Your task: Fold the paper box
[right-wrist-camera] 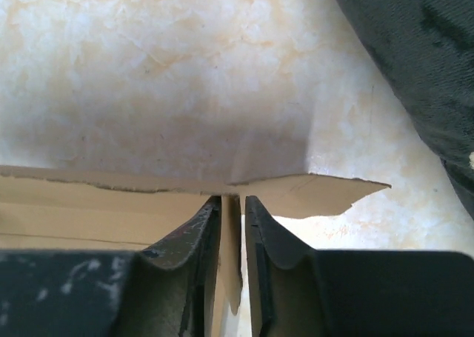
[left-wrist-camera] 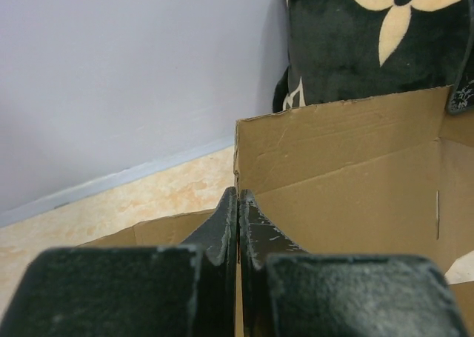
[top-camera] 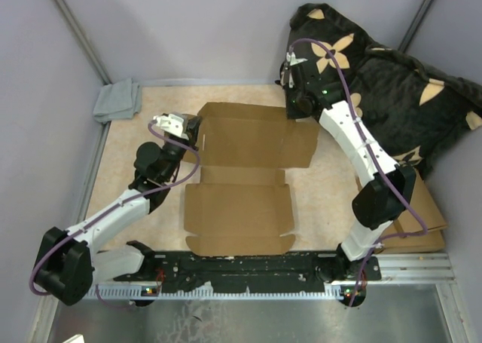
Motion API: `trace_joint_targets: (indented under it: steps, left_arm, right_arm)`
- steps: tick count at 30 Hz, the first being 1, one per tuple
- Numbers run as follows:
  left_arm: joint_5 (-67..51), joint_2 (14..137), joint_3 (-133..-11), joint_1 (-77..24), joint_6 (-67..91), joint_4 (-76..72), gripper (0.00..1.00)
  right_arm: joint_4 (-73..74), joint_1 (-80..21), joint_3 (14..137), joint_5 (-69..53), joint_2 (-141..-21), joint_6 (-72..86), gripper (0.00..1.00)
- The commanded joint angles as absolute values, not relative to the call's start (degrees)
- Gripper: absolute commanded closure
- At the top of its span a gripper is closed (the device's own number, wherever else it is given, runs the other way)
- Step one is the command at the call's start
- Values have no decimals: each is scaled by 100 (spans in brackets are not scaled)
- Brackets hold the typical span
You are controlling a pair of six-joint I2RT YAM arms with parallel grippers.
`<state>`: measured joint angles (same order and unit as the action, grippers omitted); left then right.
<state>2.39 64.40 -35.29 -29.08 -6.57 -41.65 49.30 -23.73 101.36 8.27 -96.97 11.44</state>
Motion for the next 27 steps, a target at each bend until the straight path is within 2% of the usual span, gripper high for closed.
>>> trace_joint_targets:
  steps: [1, 6, 8, 10, 12, 16, 22, 27]
  left_arm:
    - [293, 6284, -3446, -2975, -906, -4892, 100]
    - [439, 6284, -3454, -2997, -918, -4904, 100]
    - [532, 6270, -3454, -3012, -886, -4904, 98]
    - [604, 6233, -3463, -3019, -808, -4896, 86]
    - [672, 6175, -3498, -3028, -657, -4818, 67]
    - [753, 5973, -3915, -3025, -426, -3946, 52]
    - [835, 5867, -4641, -3025, -404, -2314, 51]
    - [1113, 5963, -5221, -3026, -271, -1040, 51]
  right_arm:
    - [5097, -2364, 10363, 662, -9716, 1000, 82]
    - [5108, -2364, 10254, 522, -9669, 1018, 100]
    - [5067, -2364, 10189, 517, -9652, 1040, 100]
    - [4966, -2364, 10142, 525, -9635, 1098, 100]
    - [4798, -2364, 10105, 565, -9623, 1199, 100]
    - [4304, -2419, 9971, 805, -9541, 1451, 100]
    - [3024, -2992, 9547, 1598, -9070, 1277, 100]
    - [1364, -3190, 8467, 1999, -8574, 1211, 100]
